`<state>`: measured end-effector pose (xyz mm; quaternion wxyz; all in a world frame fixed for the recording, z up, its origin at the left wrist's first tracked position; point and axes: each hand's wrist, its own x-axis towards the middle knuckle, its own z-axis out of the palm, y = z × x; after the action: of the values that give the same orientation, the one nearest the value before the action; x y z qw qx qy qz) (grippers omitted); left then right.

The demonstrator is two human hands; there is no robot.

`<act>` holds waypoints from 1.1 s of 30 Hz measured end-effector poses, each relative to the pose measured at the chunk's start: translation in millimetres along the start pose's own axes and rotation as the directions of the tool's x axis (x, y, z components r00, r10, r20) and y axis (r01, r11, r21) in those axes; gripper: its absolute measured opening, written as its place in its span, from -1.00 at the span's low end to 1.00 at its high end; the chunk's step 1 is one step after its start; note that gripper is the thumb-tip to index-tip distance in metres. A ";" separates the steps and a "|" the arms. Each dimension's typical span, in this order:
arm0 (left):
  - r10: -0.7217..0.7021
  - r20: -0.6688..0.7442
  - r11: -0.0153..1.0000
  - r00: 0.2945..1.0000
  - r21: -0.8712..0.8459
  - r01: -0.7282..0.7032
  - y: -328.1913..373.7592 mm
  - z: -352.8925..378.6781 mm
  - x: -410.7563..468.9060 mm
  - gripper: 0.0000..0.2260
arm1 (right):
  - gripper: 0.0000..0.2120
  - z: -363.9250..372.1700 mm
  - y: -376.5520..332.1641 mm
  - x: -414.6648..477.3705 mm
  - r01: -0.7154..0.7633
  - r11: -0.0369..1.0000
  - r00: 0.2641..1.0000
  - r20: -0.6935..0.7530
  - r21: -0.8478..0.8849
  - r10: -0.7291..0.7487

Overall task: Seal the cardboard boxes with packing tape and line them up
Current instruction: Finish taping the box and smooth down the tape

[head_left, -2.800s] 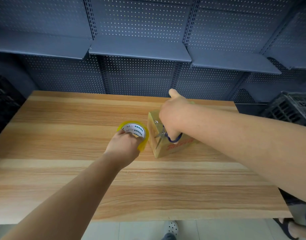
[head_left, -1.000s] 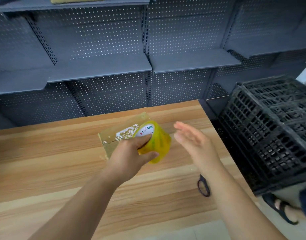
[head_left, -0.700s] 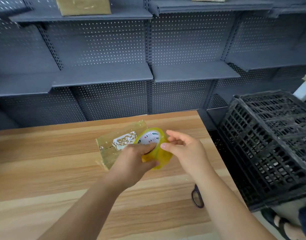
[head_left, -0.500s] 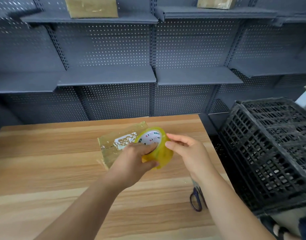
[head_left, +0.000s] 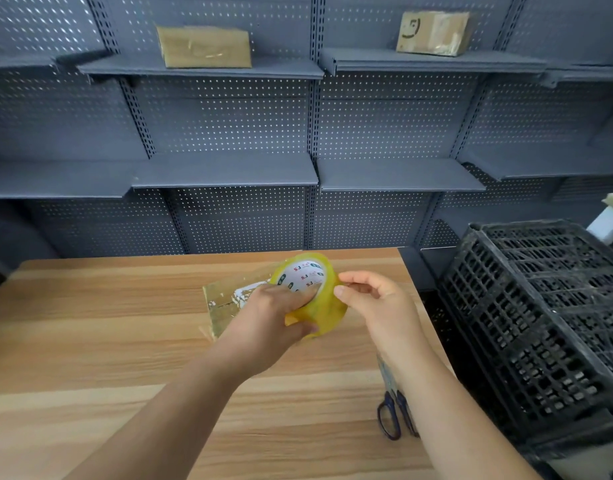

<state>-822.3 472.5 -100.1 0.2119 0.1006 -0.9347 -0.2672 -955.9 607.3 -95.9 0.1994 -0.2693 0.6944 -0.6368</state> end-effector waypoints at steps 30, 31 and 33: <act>-0.042 -0.234 0.998 0.971 0.036 0.052 22.9 -46.9 -5.1 -0.71 | -0.78 27.0 -57.2 -1.8 0.197 0.978 0.979 0.064 -0.075 -0.192; -0.046 -0.224 0.997 0.974 0.043 0.057 21.0 -46.2 -5.9 -0.74 | -0.78 27.7 -55.9 -2.7 0.193 0.978 0.980 0.070 -0.077 -0.188; -0.061 -0.214 0.996 0.975 0.051 0.074 18.8 -44.7 -8.6 -0.71 | -0.77 29.0 -52.7 -3.9 0.182 0.980 0.981 0.084 -0.082 -0.175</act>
<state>-795.9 470.4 -58.6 0.2983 0.1664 -0.9102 -0.2343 -928.5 584.9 -47.1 0.1554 -0.3633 0.6869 -0.6099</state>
